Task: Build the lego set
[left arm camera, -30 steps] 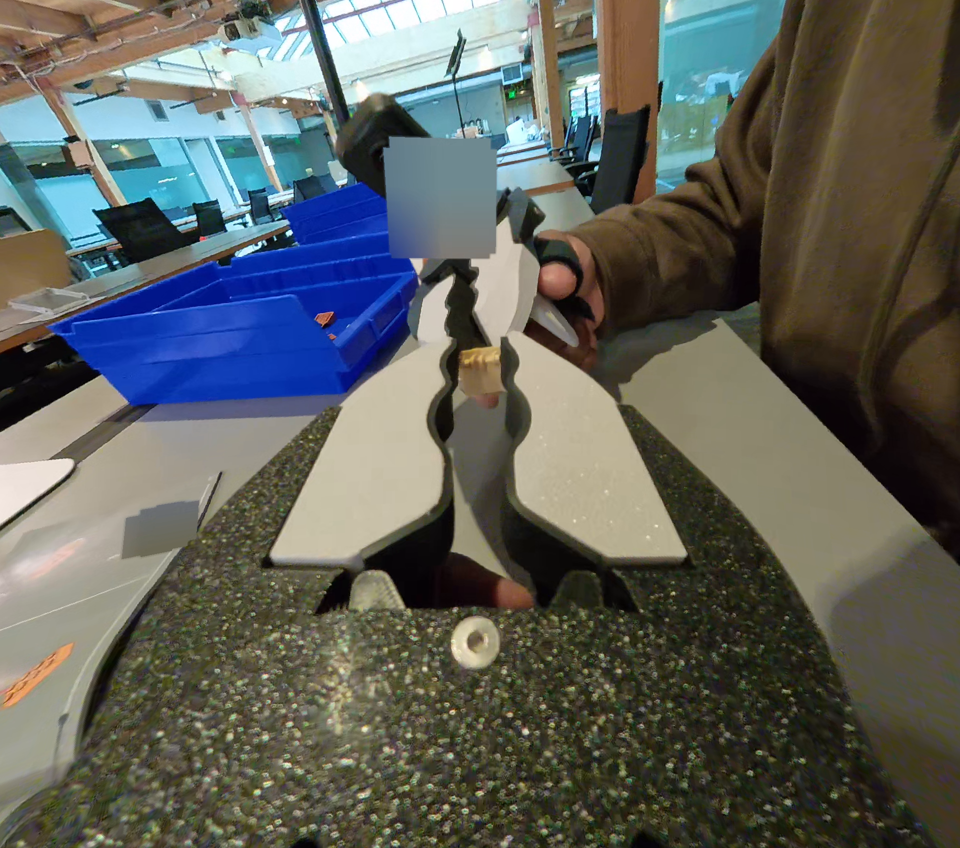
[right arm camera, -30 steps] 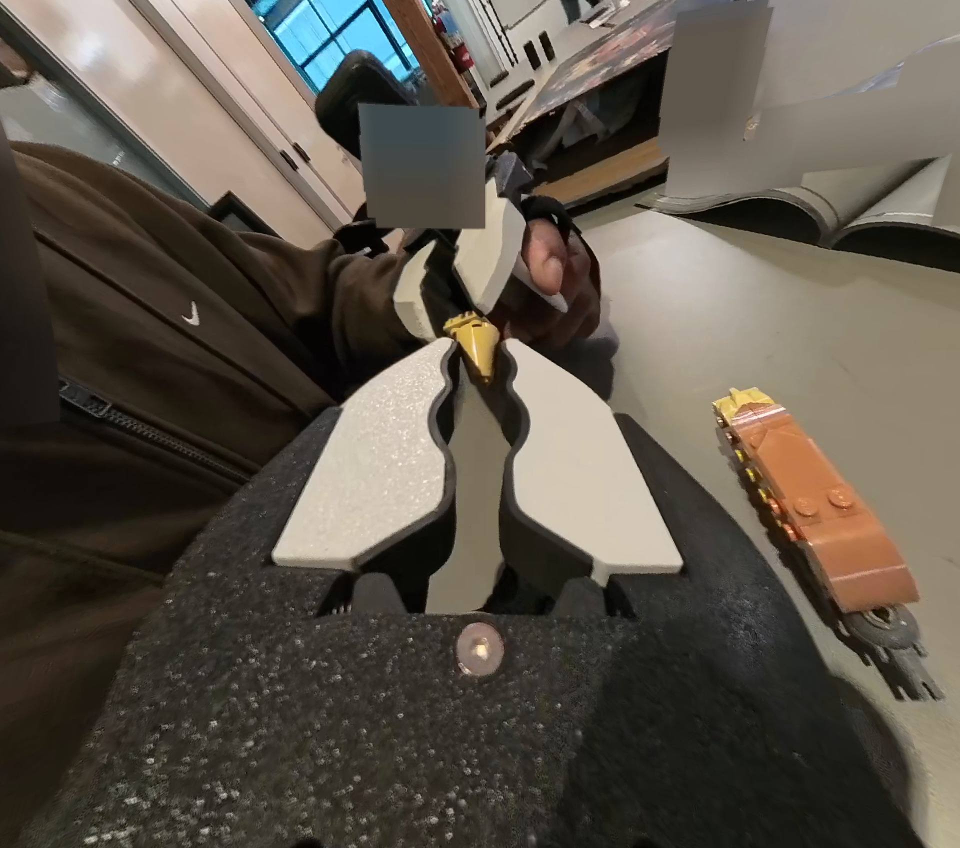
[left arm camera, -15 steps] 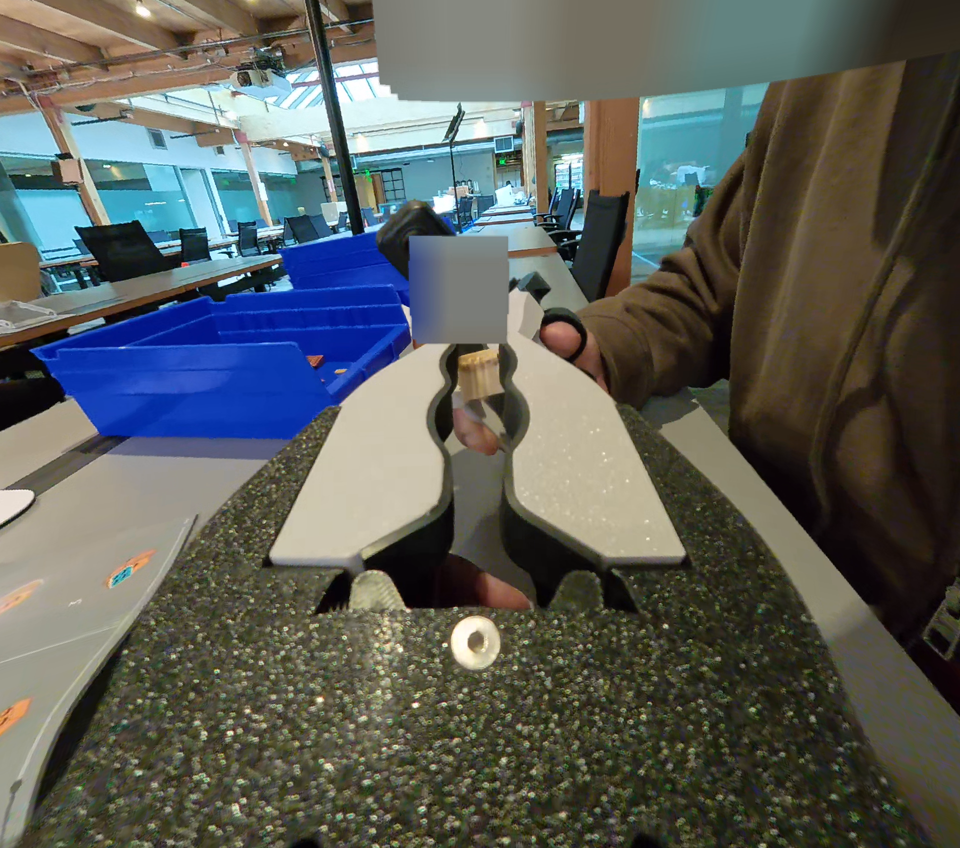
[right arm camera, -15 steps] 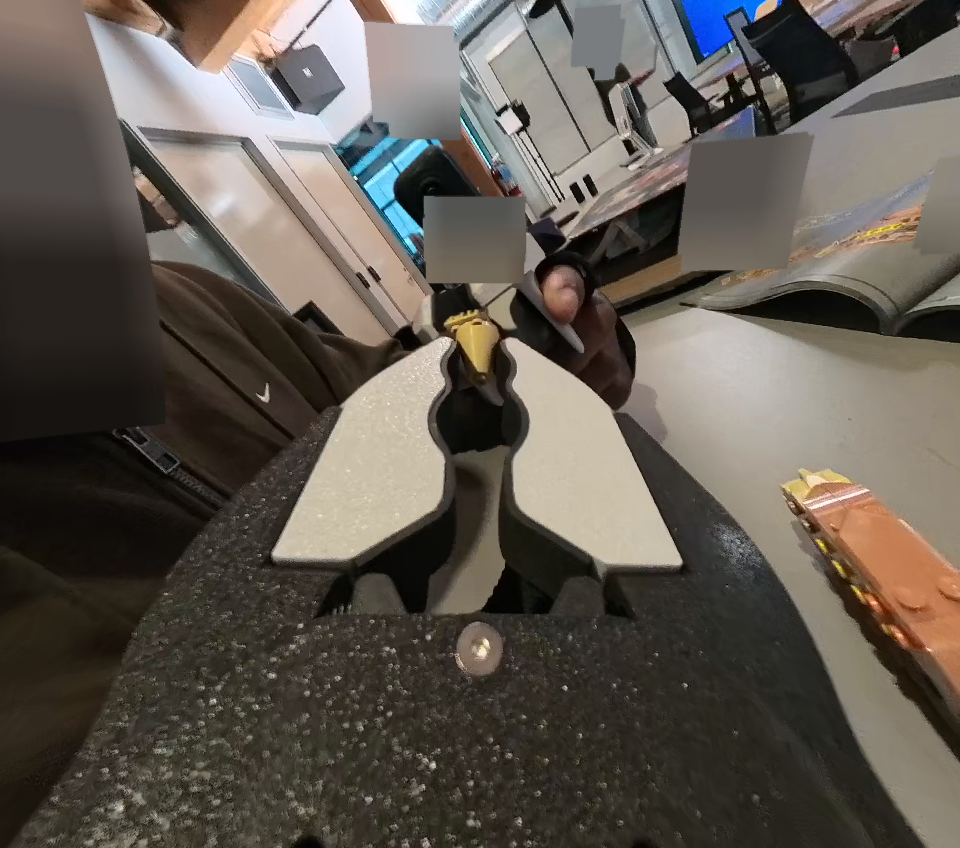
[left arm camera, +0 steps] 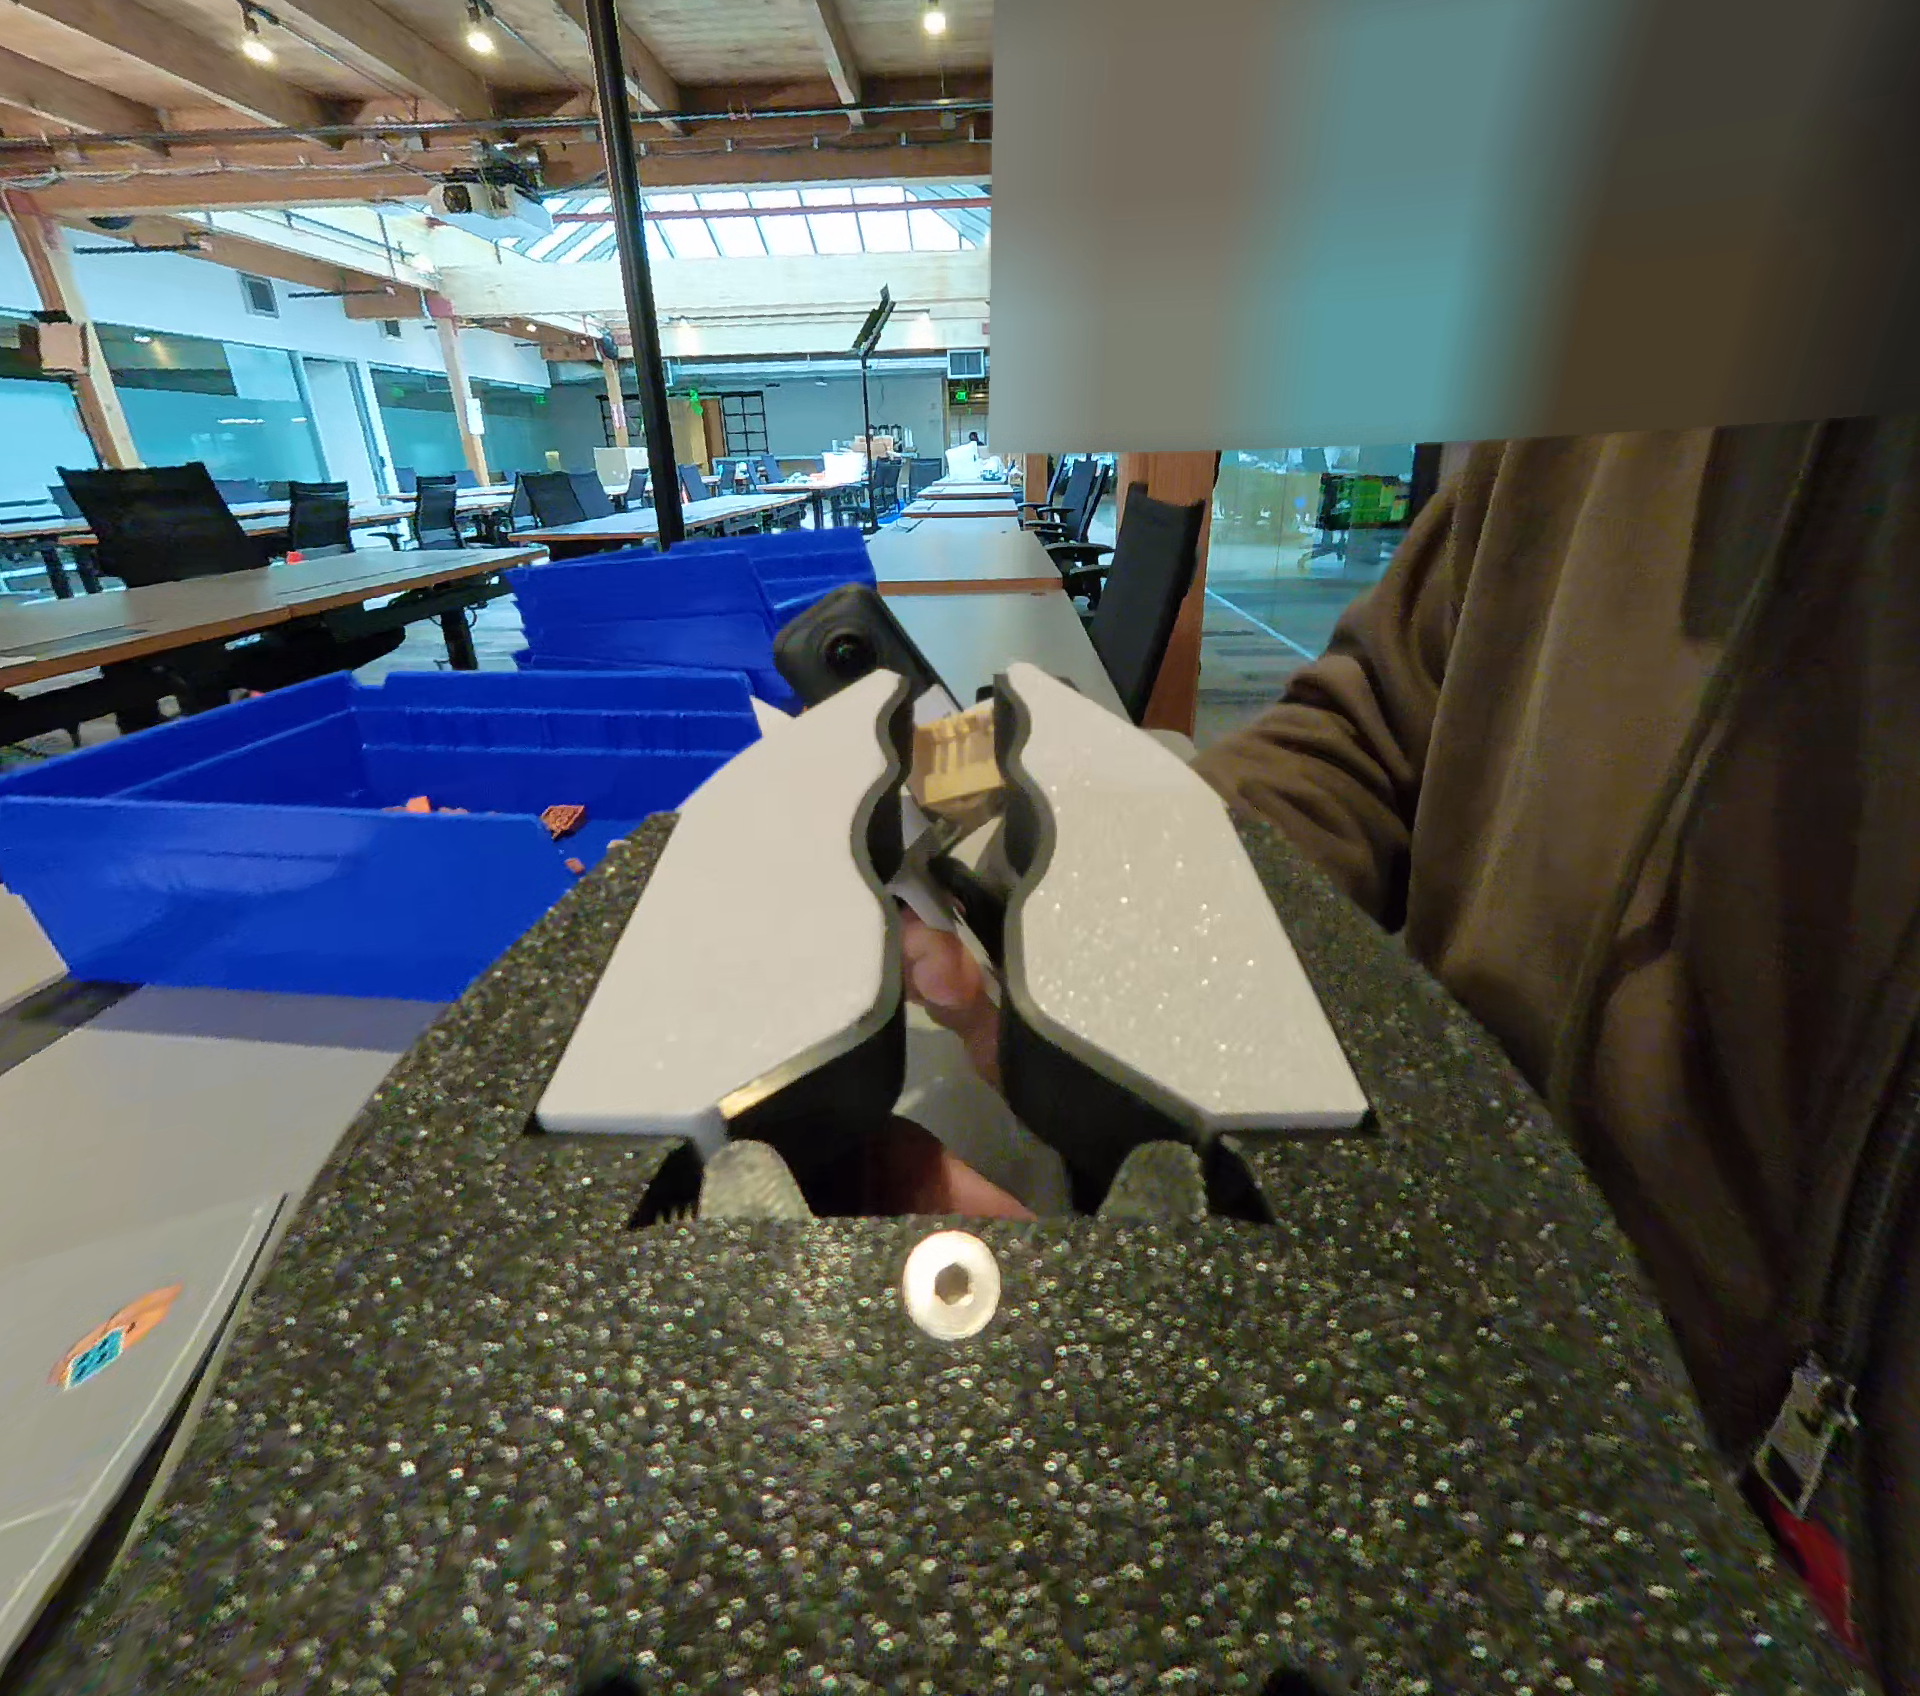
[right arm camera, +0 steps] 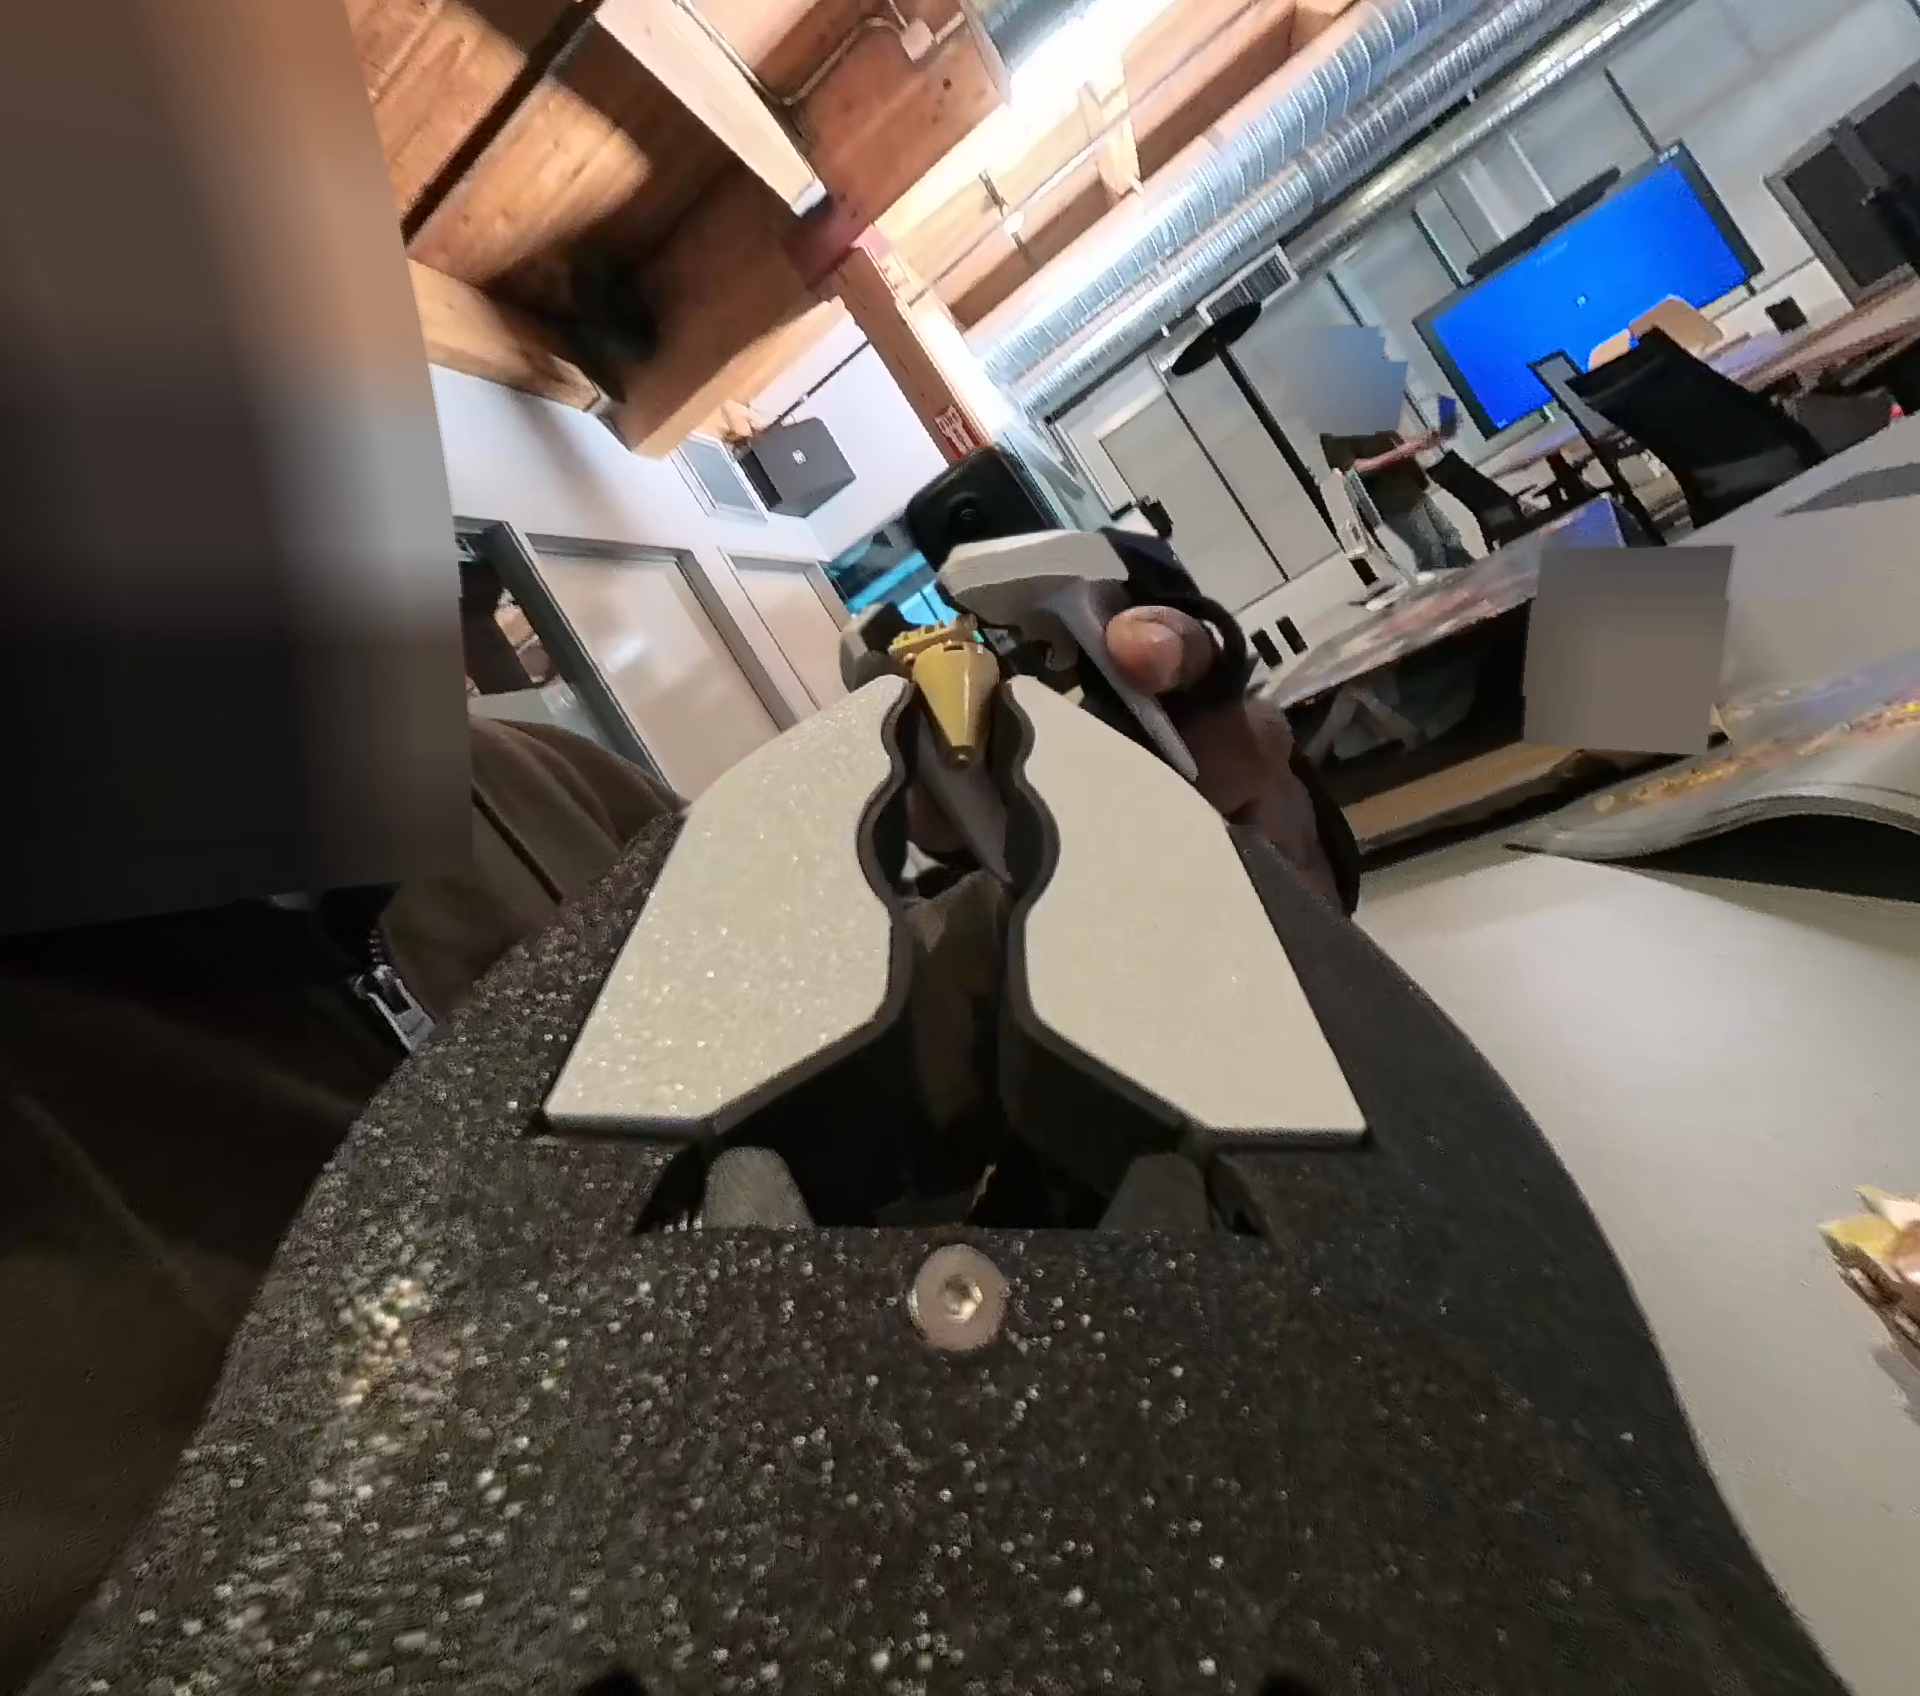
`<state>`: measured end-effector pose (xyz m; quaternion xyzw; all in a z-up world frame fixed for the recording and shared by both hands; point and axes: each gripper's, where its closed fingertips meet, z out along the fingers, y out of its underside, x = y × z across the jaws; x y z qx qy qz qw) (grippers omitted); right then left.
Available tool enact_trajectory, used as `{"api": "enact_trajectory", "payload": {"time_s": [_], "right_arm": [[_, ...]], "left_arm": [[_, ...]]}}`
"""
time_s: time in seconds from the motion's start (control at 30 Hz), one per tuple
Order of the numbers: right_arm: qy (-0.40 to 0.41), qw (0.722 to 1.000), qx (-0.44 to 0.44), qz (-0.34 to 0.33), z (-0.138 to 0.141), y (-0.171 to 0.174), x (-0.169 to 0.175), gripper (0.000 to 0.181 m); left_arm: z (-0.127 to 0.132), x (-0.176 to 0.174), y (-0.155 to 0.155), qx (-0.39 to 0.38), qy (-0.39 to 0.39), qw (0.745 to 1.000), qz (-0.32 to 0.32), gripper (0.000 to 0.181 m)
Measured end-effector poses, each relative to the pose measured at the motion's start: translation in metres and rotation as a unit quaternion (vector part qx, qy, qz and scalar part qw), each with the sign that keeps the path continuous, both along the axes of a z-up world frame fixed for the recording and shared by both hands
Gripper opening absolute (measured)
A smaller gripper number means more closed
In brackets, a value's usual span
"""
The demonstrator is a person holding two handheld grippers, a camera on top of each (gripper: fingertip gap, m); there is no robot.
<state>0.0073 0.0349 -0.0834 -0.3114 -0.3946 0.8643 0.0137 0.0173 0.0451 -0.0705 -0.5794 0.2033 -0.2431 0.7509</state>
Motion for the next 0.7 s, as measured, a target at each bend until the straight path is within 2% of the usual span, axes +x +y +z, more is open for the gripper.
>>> {"api": "enact_trajectory", "payload": {"time_s": [0.3,0.5,0.7], "right_arm": [[0.029,0.995,-0.097,-0.018,0.018,0.006,0.010,0.013],[0.046,0.990,-0.129,-0.028,0.028,0.012,0.017,0.013],[0.074,0.984,-0.158,-0.033,0.038,0.016,0.026,0.013]], "left_arm": [[0.019,0.012,0.006,-0.012,-0.003,1.000,-0.020,0.013],[0.027,0.018,0.010,-0.030,-0.020,0.998,-0.049,0.013],[0.037,0.028,0.014,-0.050,0.000,0.996,-0.070,0.013]]}}
